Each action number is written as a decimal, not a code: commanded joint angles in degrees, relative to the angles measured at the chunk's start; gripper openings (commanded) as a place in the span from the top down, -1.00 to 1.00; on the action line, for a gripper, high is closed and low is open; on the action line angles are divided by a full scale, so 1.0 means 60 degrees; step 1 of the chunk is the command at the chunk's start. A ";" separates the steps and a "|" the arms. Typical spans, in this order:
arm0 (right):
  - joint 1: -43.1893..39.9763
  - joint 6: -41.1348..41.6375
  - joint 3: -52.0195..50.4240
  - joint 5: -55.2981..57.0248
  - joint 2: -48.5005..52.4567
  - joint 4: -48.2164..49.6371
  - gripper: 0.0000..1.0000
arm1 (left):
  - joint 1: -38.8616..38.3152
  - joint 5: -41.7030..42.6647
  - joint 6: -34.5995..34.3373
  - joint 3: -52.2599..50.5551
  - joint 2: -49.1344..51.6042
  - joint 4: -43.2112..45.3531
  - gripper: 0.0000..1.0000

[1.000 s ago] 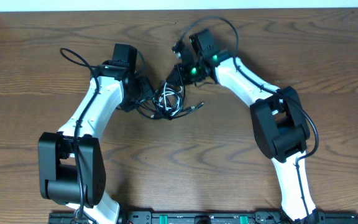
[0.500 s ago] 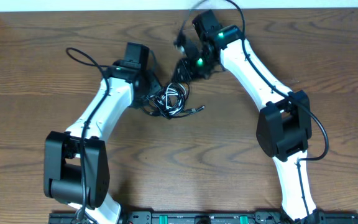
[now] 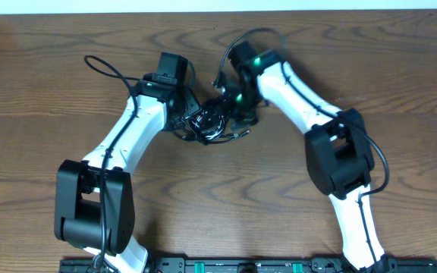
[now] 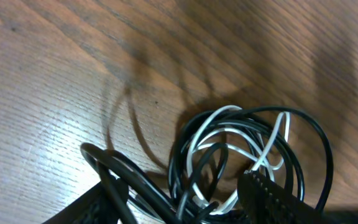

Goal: Untangle cables

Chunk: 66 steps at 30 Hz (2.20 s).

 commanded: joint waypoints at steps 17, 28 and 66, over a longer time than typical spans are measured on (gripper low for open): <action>-0.0113 0.0244 -0.1410 0.0634 0.0073 0.6353 0.43 | 0.1588 0.2947 0.1606 -0.0058 0.0127 -0.0605 -0.38; -0.0678 -0.1049 0.1803 -0.0310 -0.0007 0.1814 -0.25 | 0.1508 0.2197 0.1075 -0.0058 0.0138 -0.0015 -0.39; 0.0157 -0.4969 0.1410 0.1683 0.0160 0.1818 -0.05 | 0.1821 0.4014 -0.0211 0.0000 -0.0368 0.1705 -0.71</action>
